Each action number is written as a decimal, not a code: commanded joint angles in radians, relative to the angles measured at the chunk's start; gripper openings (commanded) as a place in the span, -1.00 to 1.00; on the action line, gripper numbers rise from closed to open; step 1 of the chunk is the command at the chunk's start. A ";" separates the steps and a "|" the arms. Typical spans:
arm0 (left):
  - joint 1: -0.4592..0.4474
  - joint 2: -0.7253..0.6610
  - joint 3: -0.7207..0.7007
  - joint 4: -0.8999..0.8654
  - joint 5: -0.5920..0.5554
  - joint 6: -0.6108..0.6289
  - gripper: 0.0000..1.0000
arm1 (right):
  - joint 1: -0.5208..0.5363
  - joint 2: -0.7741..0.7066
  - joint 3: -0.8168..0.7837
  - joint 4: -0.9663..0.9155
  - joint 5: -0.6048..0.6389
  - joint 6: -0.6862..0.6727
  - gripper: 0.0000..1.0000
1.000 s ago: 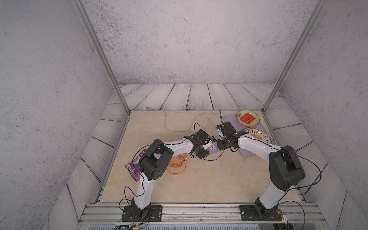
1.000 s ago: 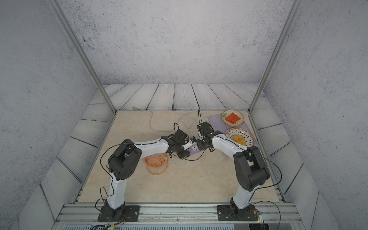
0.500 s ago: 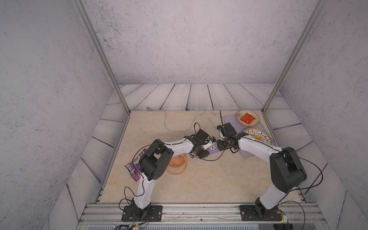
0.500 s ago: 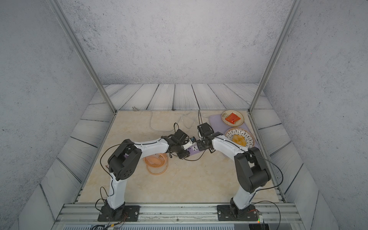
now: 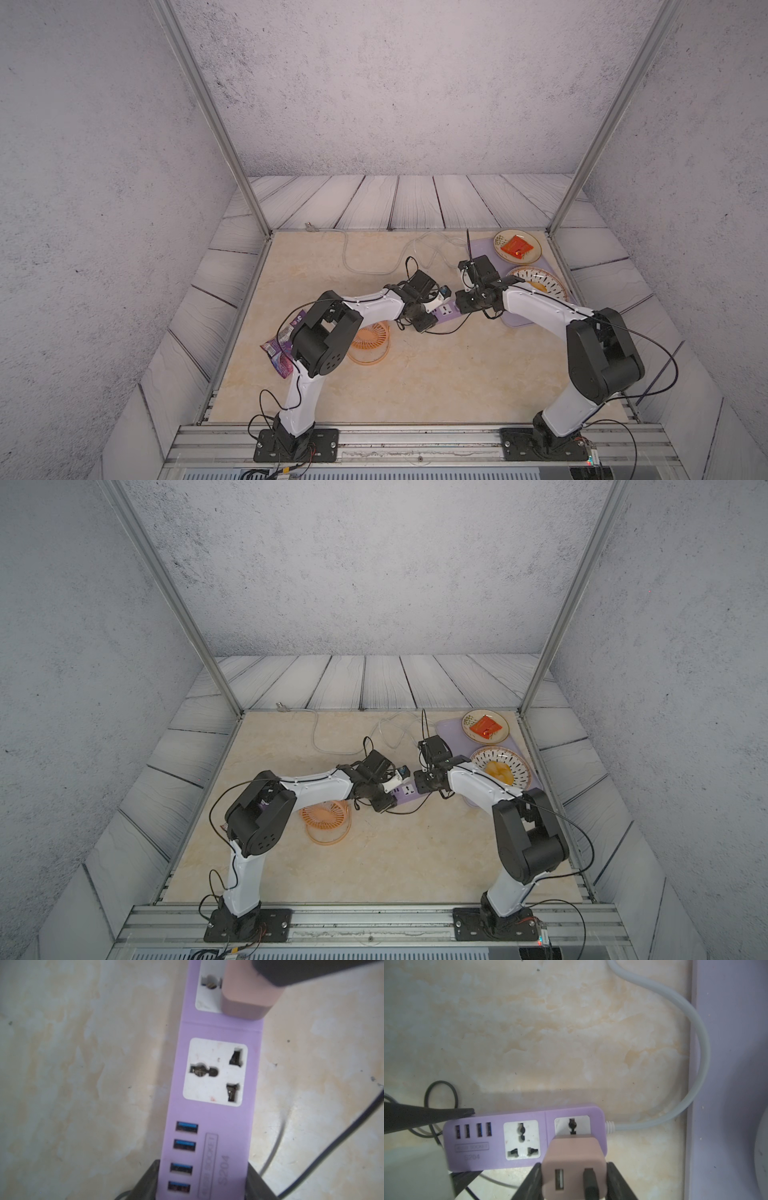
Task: Unplug the desk fan from the power strip
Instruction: Remove the plug from the socket.
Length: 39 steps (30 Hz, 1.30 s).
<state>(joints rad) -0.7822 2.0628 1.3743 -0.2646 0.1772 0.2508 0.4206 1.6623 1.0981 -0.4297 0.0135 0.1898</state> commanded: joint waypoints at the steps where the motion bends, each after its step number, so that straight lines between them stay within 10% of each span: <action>1: 0.006 -0.003 -0.012 -0.024 -0.022 -0.018 -0.45 | 0.028 -0.048 -0.015 -0.027 -0.015 0.015 -0.52; 39: 0.006 -0.003 -0.015 -0.026 -0.030 -0.019 -0.82 | 0.056 -0.074 -0.040 -0.013 0.005 0.053 -0.58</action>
<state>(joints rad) -0.7872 2.0556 1.3697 -0.2813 0.1802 0.2661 0.4530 1.6299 1.0683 -0.4297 0.0391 0.2295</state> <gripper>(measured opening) 0.560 0.458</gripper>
